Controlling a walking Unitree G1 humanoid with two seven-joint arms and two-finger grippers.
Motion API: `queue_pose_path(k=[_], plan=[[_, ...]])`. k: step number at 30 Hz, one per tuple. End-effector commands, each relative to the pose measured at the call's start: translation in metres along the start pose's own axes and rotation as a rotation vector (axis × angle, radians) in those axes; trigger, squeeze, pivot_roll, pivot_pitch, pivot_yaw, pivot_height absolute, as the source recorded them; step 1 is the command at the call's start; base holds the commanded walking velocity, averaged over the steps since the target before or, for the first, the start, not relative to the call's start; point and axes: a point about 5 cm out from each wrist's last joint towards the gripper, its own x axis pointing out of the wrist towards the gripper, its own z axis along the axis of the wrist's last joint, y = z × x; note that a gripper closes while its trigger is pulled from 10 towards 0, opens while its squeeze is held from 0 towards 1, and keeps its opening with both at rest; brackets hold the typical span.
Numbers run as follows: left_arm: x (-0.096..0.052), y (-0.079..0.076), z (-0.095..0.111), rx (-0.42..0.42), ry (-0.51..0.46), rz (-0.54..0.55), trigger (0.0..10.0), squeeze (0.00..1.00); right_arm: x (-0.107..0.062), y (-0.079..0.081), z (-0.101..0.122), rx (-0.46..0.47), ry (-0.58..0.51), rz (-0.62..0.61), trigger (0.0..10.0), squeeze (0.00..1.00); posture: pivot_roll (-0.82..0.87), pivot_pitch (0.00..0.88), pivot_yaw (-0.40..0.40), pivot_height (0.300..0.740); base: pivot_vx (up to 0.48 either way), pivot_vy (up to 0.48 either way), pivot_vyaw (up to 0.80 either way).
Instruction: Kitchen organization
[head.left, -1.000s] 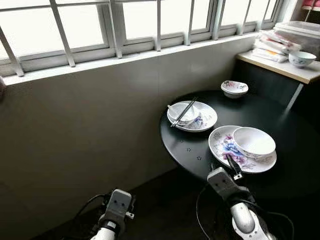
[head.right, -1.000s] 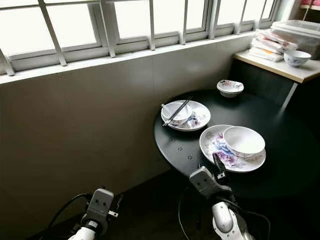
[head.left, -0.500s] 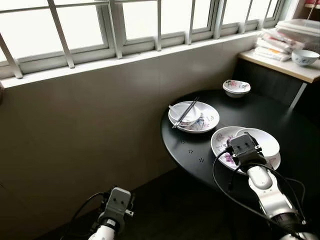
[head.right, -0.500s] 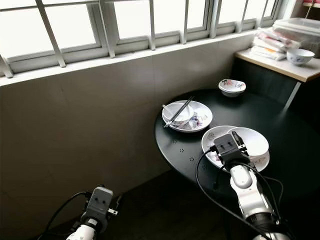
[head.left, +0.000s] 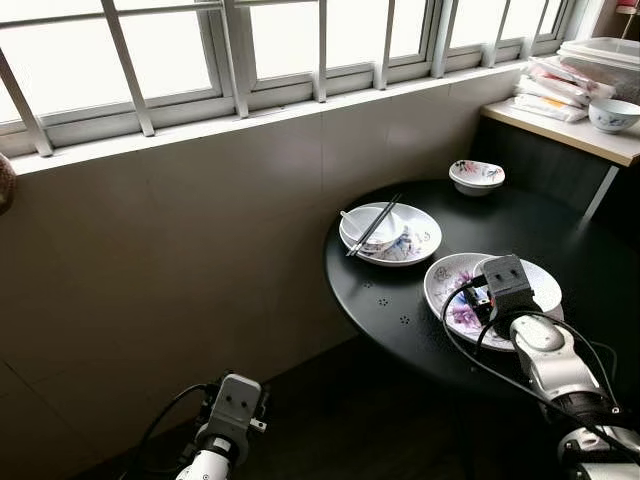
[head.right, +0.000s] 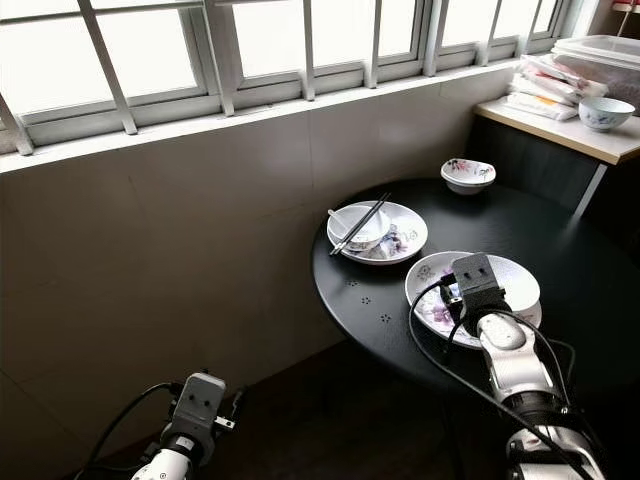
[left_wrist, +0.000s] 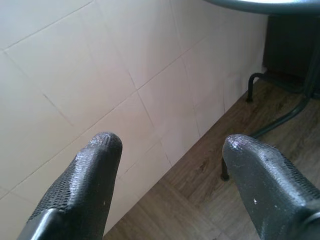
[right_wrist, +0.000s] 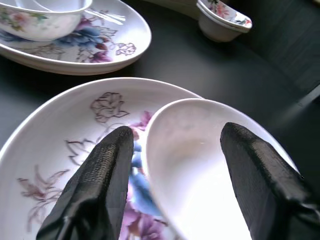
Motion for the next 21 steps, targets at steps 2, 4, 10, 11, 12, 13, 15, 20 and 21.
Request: queue_pose_path(k=[2,4,10,11,12,13,15,20,21], plan=[[-0.0001,-0.0001,-0.0009,-0.005,0.007,-0.002,10.0,0.0,0.0016,-0.0092,0.0025,0.008,0.018,-0.027,10.0,0.0,-0.03,0.0,0.005,0.74,0.0,0.0,0.0],[-0.0003,0.0,-0.0009,-0.006,0.007,-0.003,10.0,0.0,0.0025,-0.0099,-0.0017,0.039,0.073,0.016,10.0,0.0,-0.03,0.0,0.005,0.74,0.0,0.0,0.0],[-0.0001,-0.0001,-0.0011,-0.005,0.008,-0.003,10.0,0.0,0.0038,-0.0089,-0.0057,0.06,0.13,0.066,10.0,0.0,-0.03,0.0,0.007,0.74,0.0,0.0,0.0],[-0.0001,-0.0002,-0.001,-0.005,0.007,-0.004,10.0,0.0,0.0046,-0.0096,-0.0041,0.059,0.128,0.067,10.0,0.0,-0.03,0.0,0.006,0.74,0.0,0.0,0.0],[-0.0001,-0.0002,-0.001,-0.004,0.007,-0.004,10.0,0.0,0.0053,-0.01,-0.0028,0.056,0.13,0.071,10.0,0.0,-0.03,0.0,0.006,0.74,0.0,0.0,0.0],[0.0,-0.0002,-0.001,-0.004,0.007,-0.004,10.0,0.0,0.0058,-0.0101,-0.002,0.053,0.131,0.074,10.0,0.0,-0.03,0.0,0.006,0.74,0.0,0.0,0.0],[0.0003,-0.0004,-0.0007,-0.005,0.007,-0.004,10.0,0.0,0.0065,-0.0107,-0.0014,0.051,0.139,0.073,10.0,0.0,-0.03,0.0,0.005,0.74,0.0,0.0,0.0],[0.0007,-0.0004,-0.0005,-0.006,0.006,-0.002,10.0,0.0,0.0065,-0.0145,-0.0048,0.077,0.192,0.071,10.0,0.0,-0.03,0.0,0.002,0.74,0.0,0.0,0.0],[0.0007,-0.0003,-0.0004,-0.006,0.006,-0.002,10.0,0.0,0.0063,-0.0151,-0.006,0.08,0.204,0.071,10.0,0.0,-0.03,0.0,0.002,0.74,0.0,0.0,0.0]])
